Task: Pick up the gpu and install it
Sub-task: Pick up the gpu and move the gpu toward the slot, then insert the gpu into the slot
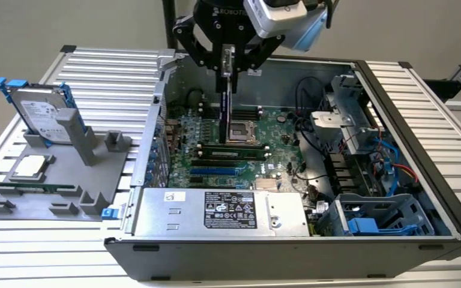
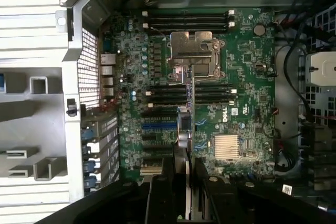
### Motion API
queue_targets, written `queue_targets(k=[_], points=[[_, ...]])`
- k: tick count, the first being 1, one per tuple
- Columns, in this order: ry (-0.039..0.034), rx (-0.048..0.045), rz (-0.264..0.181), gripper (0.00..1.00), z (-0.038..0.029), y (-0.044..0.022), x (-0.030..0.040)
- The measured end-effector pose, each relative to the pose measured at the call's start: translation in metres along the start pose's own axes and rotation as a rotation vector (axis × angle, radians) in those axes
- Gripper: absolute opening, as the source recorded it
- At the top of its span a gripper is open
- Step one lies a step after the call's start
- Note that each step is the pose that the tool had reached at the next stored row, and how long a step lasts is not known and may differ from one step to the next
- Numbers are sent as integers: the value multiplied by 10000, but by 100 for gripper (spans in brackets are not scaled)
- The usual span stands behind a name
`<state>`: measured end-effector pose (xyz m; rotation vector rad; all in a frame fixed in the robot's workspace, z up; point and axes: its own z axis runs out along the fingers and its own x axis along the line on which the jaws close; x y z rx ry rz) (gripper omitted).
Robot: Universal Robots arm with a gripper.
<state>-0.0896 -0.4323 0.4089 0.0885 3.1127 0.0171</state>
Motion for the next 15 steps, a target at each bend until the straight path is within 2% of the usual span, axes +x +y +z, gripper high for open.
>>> queue_targets(k=[15], points=[[3,0,-1,0,8,16,-290]])
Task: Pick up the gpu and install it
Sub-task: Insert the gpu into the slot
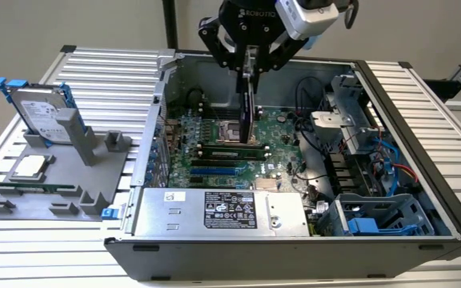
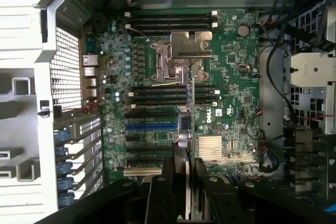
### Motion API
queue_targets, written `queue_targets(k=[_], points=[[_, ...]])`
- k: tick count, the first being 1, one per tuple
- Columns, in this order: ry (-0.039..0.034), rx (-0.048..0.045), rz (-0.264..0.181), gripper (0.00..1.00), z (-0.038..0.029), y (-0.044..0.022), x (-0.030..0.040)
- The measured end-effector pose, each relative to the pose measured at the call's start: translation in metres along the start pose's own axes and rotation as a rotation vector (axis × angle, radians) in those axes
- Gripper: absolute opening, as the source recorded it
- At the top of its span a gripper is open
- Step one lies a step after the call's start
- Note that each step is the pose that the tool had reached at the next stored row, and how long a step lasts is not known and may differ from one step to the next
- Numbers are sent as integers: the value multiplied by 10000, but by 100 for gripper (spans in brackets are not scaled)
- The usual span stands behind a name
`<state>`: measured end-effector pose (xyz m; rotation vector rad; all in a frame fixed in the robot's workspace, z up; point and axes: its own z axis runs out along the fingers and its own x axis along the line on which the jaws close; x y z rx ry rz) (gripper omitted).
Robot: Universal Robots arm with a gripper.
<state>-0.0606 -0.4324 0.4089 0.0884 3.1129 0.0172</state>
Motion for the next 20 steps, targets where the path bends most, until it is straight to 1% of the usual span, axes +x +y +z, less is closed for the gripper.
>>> queue_targets(k=[2,20], points=[[-1,-2,0,0,1,1,-18],[-1,-1,0,0,1,2,-24]])
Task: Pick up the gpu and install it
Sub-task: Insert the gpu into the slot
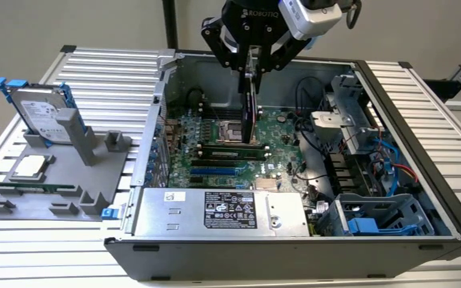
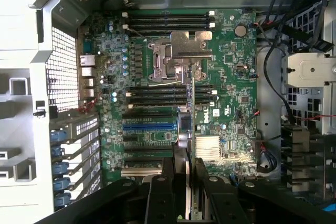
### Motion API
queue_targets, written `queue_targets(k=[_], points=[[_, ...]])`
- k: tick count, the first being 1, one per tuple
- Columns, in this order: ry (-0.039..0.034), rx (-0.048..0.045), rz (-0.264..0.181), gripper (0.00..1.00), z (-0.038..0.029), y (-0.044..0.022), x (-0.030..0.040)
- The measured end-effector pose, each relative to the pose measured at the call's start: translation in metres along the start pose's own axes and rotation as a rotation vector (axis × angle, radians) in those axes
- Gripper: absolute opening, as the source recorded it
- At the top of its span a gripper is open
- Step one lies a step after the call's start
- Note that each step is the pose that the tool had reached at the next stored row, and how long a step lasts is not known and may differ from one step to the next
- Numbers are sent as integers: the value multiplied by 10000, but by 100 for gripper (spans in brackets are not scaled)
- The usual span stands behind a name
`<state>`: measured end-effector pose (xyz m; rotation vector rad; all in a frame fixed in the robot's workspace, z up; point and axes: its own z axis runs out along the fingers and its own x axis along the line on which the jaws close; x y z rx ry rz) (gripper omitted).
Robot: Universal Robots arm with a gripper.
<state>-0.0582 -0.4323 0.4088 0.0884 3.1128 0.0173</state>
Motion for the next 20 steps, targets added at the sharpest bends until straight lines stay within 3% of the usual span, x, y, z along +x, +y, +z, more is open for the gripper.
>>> queue_targets(k=[7,20], points=[[2,-1,-80,0,-1,0,1],[13,-28,-1035,0,0,0,1]])
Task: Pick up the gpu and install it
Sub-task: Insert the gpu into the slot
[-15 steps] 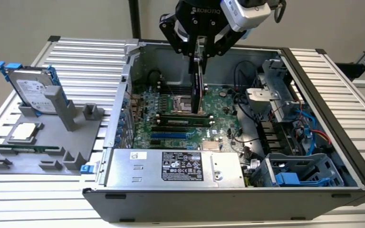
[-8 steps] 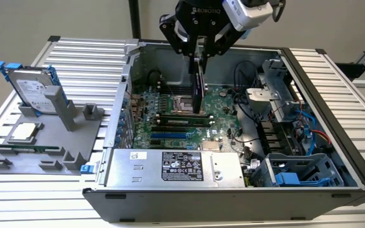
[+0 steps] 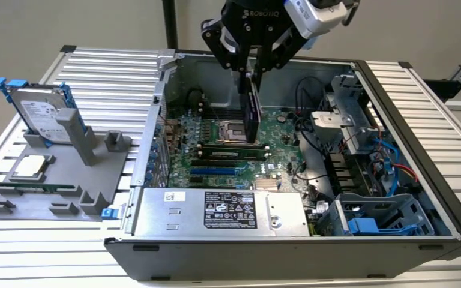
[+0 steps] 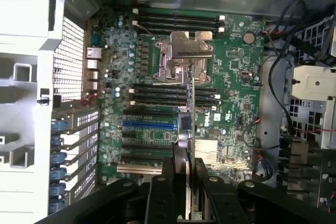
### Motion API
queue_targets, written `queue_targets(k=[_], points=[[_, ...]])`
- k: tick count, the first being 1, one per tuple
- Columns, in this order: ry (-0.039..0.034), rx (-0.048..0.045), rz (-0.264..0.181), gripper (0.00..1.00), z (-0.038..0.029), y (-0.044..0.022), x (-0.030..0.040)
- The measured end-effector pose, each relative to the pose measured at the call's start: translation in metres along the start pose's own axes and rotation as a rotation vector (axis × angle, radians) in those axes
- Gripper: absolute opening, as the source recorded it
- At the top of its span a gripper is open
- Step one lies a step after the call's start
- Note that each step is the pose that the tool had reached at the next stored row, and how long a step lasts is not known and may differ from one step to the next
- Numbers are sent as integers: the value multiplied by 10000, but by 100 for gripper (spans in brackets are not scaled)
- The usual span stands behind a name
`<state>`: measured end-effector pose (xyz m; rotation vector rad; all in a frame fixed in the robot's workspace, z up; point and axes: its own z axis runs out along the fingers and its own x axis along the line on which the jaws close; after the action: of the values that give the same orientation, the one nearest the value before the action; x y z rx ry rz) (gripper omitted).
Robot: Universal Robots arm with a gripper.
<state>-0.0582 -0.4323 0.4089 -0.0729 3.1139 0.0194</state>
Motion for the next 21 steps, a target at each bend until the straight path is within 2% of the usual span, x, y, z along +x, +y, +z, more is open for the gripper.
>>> queue_targets(k=[3,11,21], points=[[2,-4,-158,0,0,0,0],[3,-6,-219,0,0,0,0],[8,-17,-647,0,0,0,0]])
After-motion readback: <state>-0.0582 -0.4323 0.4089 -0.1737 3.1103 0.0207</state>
